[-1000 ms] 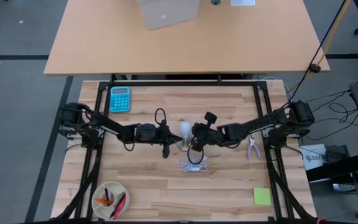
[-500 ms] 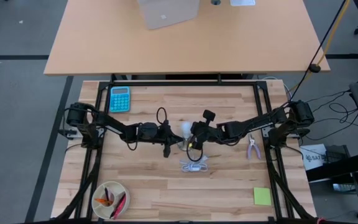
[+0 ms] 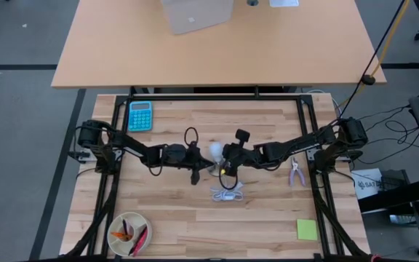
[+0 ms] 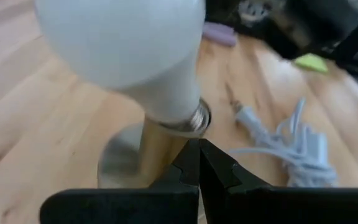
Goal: Screw lightbulb
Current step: Insert the light bulb into the lamp
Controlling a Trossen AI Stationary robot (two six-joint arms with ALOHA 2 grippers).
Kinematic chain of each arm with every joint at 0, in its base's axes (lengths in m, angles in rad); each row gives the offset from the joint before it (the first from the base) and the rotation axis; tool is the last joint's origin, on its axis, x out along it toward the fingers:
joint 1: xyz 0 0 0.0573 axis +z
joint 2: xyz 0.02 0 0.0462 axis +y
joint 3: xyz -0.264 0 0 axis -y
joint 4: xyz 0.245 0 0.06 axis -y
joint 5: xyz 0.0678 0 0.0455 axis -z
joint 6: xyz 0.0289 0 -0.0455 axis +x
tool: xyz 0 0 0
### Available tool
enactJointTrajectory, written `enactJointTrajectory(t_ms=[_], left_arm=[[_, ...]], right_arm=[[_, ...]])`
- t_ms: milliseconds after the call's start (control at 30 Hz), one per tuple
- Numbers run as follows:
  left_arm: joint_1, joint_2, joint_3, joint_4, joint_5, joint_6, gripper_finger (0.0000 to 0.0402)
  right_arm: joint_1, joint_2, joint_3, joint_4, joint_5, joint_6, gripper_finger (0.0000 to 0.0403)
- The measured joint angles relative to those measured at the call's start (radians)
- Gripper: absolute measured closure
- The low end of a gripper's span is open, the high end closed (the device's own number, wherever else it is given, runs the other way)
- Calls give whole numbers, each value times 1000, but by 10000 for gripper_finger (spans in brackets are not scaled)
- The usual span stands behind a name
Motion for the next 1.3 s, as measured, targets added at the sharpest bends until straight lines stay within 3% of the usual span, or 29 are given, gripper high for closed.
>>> enactJointTrajectory(t_ms=[500,700,1300], left_arm=[[50,0,0,42,-140,-17,401],[48,0,0,114,-145,-10,401],[23,0,0,120,-136,43,401]], right_arm=[[-6,0,0,5,-31,-9,403],[-3,0,0,5,-30,-12,403],[4,0,0,9,-29,-27,403]])
